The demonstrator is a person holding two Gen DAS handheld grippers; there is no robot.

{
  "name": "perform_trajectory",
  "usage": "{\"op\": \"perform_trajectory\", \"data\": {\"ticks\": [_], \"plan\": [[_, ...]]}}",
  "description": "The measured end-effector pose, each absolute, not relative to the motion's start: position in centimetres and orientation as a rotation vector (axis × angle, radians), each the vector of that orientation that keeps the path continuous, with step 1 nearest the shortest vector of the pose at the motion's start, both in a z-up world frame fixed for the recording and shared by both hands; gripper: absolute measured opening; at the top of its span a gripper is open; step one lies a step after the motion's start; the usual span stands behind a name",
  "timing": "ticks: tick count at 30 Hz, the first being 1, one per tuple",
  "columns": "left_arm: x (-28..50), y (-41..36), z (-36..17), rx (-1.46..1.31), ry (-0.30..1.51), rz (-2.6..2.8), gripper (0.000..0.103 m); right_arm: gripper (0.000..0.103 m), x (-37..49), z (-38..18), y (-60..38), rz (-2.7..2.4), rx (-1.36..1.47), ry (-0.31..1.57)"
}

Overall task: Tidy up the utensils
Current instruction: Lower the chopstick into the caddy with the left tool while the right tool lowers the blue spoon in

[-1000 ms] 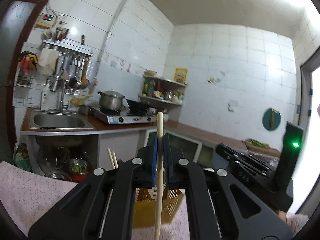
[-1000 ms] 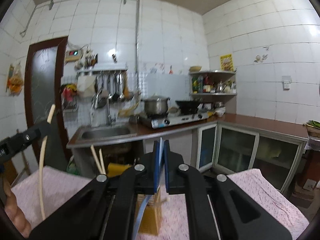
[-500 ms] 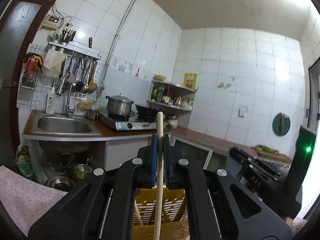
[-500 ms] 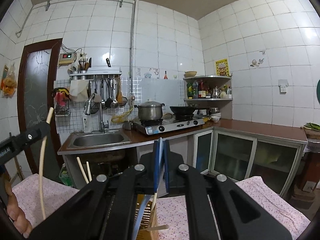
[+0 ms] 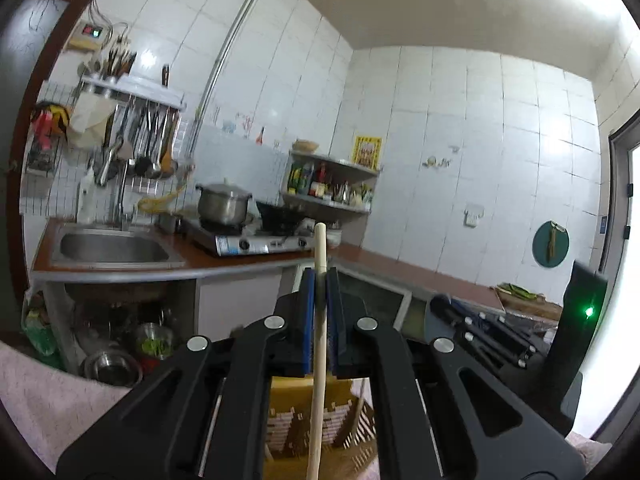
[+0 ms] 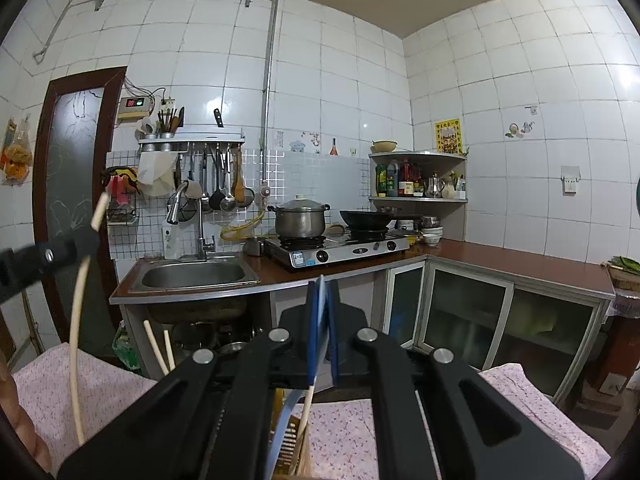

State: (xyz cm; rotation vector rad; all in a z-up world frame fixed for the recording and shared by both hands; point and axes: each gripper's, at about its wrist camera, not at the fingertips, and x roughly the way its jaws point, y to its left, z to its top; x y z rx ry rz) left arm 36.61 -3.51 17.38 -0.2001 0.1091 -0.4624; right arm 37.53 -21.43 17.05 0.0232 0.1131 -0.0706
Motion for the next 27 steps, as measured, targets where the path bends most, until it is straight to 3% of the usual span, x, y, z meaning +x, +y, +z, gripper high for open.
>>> {"op": "perform_trajectory", "data": {"ticks": [17, 27], "plan": [[42.2, -6.3, 14.7, -0.186, -0.053, -0.365, 0.004, 0.005, 41.0, 15.3, -20.0, -0.199, -0.048, 0.006], [44.6, -5.7, 12.1, -0.233, -0.017, -0.347, 0.004, 0.005, 41.2, 13.5, -19.4, -0.287, -0.085, -0.057]]}}
